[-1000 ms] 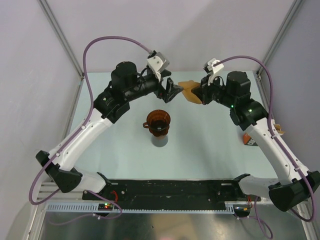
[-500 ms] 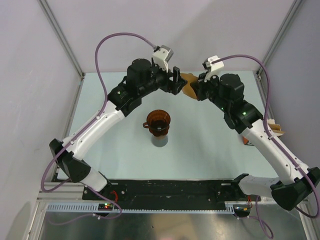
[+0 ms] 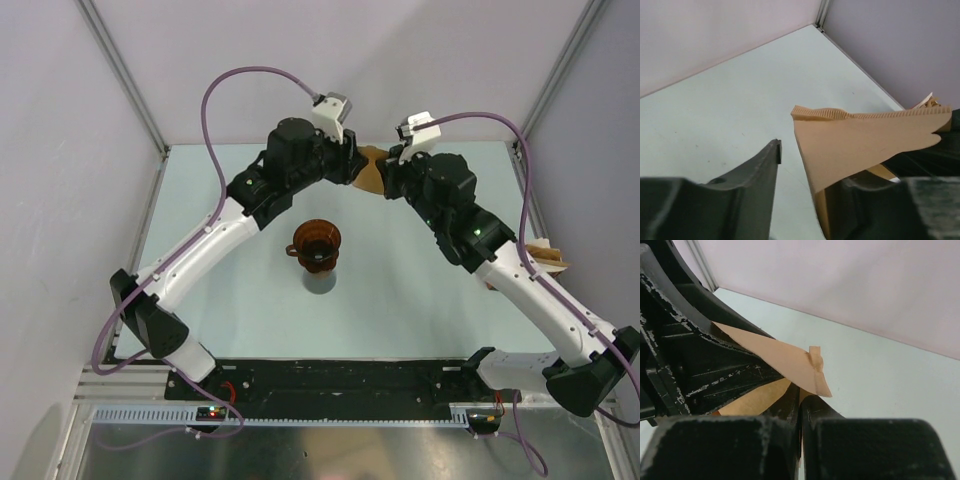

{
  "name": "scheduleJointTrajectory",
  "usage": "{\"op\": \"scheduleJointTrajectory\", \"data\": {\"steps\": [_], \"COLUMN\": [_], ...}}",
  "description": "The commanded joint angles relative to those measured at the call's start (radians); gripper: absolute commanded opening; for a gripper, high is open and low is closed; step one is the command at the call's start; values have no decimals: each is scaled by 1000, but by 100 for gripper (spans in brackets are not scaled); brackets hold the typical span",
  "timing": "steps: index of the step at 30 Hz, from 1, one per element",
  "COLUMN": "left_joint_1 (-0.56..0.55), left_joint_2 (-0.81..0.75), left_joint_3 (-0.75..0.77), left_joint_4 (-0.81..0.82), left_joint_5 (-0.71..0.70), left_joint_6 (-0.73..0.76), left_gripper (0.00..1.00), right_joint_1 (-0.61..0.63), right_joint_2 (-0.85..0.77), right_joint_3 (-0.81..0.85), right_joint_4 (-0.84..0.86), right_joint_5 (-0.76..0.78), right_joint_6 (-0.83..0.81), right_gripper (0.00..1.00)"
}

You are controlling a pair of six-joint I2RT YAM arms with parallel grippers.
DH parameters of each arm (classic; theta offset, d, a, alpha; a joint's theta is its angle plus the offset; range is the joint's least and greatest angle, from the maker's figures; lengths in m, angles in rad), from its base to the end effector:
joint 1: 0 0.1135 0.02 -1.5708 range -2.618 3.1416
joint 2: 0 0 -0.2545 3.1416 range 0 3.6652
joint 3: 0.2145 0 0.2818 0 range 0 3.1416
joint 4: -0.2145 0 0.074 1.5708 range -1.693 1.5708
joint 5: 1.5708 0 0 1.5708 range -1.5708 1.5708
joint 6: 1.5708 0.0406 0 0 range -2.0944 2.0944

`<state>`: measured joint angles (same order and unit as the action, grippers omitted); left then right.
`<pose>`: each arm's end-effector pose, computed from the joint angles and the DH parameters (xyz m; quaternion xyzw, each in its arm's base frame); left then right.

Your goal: Place the coffee filter in the dripper

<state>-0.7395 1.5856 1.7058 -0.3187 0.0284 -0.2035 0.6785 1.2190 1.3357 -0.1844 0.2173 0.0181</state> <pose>0.2964 -0.2719 0.4379 0.2135 0.7436 -0.2975 0.5594 0.2485 0.1891 0.4364 -0.1655 0.7111 0.1572 0.6650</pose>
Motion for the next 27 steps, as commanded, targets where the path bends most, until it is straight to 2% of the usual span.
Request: {"op": "scheduleJointTrajectory", "data": {"steps": [1, 3, 4, 5, 6, 8, 10, 11, 13, 18, 21, 27], "left_joint_1": [13, 33, 49, 64, 81, 114, 143, 154, 168, 185, 185, 180], "left_joint_2": [-5, -12, -17, -23, -28, -34, -37, -39, -42, -21, -5, 13], "left_joint_3": [41, 34, 31, 25, 20, 17, 16, 17, 16, 43, 60, 83], "left_joint_4": [10, 9, 9, 10, 11, 12, 15, 16, 16, 17, 17, 17], "left_joint_5": [24, 79, 107, 146, 186, 290, 446, 512, 632, 859, 907, 925], "left_joint_6": [-51, -71, -77, -82, -89, -104, -107, -102, -91, -125, -164, -213], "left_gripper": [33, 15, 9, 4, 2, 1, 0, 0, 0, 0, 0, 0], "right_joint_1": [8, -1, -25, -51, -103, -208, -314, -351, -399, -418, -398, -269], "right_joint_2": [-5, -18, -29, -50, -78, -125, -169, -186, -210, -202, -177, -132], "right_joint_3": [40, 40, 40, 40, 41, 40, 35, 28, 20, 15, 15, 14], "right_joint_4": [65, 51, 30, -2, -24, -83, -147, -186, -264, -354, -328, -323], "right_joint_5": [55, 26, -33, -157, -266, -550, -835, -939, -1038, -1112, -1129, -991], "right_joint_6": [-26, -47, -52, -56, -59, -92, -192, -270, -417, -669, -730, -921], "right_gripper": [3, 19, 31, 40, 52, 70, 82, 84, 87, 87, 87, 85]}}
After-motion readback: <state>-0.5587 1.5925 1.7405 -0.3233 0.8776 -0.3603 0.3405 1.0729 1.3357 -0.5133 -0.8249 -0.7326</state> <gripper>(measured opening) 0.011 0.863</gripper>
